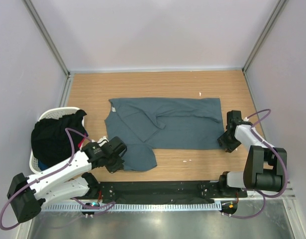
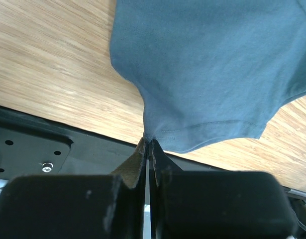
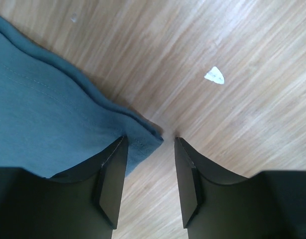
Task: Fold and stack the t-shirts
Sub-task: Fold the tshirt
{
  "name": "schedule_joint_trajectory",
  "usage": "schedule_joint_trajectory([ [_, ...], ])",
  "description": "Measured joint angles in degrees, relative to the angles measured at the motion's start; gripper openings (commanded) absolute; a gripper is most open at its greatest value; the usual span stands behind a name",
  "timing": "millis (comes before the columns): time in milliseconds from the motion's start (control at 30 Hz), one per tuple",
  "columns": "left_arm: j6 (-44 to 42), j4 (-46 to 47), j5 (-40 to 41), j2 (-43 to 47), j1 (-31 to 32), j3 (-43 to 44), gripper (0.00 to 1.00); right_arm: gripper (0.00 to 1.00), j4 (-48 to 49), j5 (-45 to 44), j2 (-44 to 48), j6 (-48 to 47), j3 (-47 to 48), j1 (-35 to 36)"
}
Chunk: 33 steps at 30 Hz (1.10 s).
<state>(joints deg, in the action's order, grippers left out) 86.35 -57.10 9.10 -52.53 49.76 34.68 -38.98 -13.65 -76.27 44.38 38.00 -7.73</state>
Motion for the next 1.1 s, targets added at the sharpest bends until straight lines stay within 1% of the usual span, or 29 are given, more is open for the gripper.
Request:
schedule_joint_trajectory([
  [67, -0.13, -0.76, 0.42, 0.15, 0.0, 0.72, 0.0, 0.44, 0.63, -0.04, -0.33, 0.22, 0.15, 0.0],
  [167, -0.94, -1.73, 1.03, -0.02, 0.0, 2.27, 0.0, 0.32, 1.33, -0.02, -0.39, 0.85, 0.17, 0.0],
  [200, -1.36, -2.14, 1.36, -0.26, 0.0, 3.04, 0.0, 0.22, 1.57, -0.09, -0.39, 1.05, 0.17, 0.0],
  [300, -3.06, -3.28, 2.62, -1.49, 0.0, 6.08, 0.0, 0.07, 1.68, -0.52, -0.39, 1.75, 0.2, 0.0],
  [400, -6.45, -4.44, 4.57, -4.17, 0.0, 11.02, 0.0, 0.01, 0.74, -1.36, -0.39, 2.19, 0.87, 0.0],
  [467, -9.55, -5.31, 6.14, -6.58, 0.0, 15.32, 0.0, 0.01, -0.17, -1.7, -0.39, 2.34, 1.68, 0.0],
  [600, -18.71, -6.05, 11.02, -11.96, -0.02, 25.51, 0.0, 0.01, -1.97, -1.68, -0.24, 2.62, 3.5, -0.02],
  [667, -24.81, -6.19, 13.51, -14.6, -0.55, 30.69, 0.0, 0.01, -2.91, -1.64, -0.04, 2.99, 4.39, -0.02],
  [767, -33.55, -4.92, 15.67, -17.86, -1.99, 36.13, 0.0, 0.01, -4.09, -1.55, 0.26, 3.69, 5.73, -0.02],
  [900, -44.57, -1.2, 15.93, -21.81, -4.96, 40.46, 0.0, 0.01, -5.29, -1.22, 0.26, 4.94, 7.61, -0.02],
  [1100, -57.37, 3.85, 14.82, -29.0, -9.03, 47.6, 0.0, 0.01, -6.47, -0.74, 0.26, 7.19, 9.81, -0.02],
])
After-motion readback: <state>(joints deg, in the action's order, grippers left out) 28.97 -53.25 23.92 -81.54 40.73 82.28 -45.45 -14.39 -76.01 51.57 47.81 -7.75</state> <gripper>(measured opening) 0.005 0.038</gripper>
